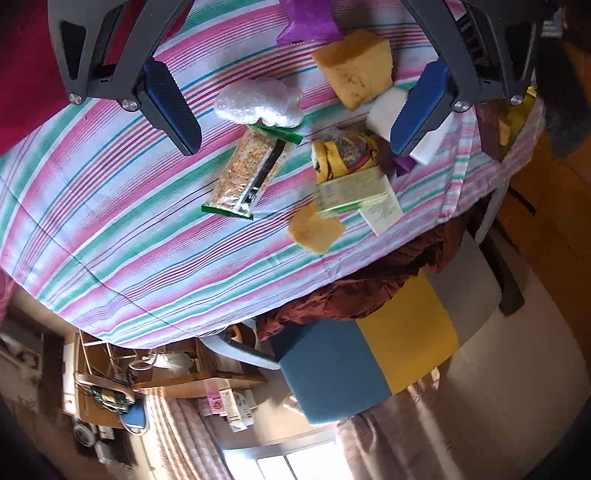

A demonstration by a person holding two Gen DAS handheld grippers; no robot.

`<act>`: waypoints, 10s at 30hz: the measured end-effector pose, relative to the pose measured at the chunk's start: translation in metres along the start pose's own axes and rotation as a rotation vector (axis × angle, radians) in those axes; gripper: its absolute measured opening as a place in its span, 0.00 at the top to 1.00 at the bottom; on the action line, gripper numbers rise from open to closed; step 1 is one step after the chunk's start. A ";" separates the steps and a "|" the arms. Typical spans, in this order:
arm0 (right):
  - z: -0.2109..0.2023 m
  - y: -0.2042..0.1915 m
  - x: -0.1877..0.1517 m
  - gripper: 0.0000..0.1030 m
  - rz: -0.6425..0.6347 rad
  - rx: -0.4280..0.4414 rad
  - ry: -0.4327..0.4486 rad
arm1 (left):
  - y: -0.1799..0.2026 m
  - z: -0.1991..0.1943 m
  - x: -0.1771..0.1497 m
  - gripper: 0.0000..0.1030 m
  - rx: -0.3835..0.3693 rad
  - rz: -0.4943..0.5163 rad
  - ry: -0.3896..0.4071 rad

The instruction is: Organize objects

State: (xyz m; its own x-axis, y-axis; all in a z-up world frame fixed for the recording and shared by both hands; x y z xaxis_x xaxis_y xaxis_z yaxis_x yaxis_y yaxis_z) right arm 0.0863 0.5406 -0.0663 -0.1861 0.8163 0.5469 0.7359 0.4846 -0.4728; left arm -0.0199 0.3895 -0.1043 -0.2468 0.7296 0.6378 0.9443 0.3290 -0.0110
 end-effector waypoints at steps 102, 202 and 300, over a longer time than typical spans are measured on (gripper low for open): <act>0.038 -0.401 -0.247 0.01 -0.744 0.384 -0.303 | -0.293 -0.237 -0.218 0.56 0.568 -0.616 0.118; 0.051 -0.012 -0.125 0.24 -0.399 -0.202 -0.430 | -0.078 0.005 -0.002 0.55 -0.040 -0.293 -0.122; 0.018 -0.022 -0.095 0.66 -0.286 -0.153 -0.299 | -0.245 -0.247 -0.200 0.50 0.318 -0.737 0.186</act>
State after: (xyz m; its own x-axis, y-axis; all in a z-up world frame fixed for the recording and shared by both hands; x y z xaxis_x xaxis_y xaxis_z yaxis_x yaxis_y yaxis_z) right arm 0.0757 0.4580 -0.1203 -0.5601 0.7219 0.4064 0.7112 0.6706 -0.2111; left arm -0.1479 0.0146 -0.0387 -0.7126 0.1581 0.6835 0.4404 0.8592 0.2604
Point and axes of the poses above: each gripper's, at about its wrist camera, not at the fingertips, and z roughly the way its jaws point, y to its right, x to its top, the point moved 10 cm from there along z, roughly the way its jaws point, and after that the axes turned 14 degrees about z, right-handed, at the moved point
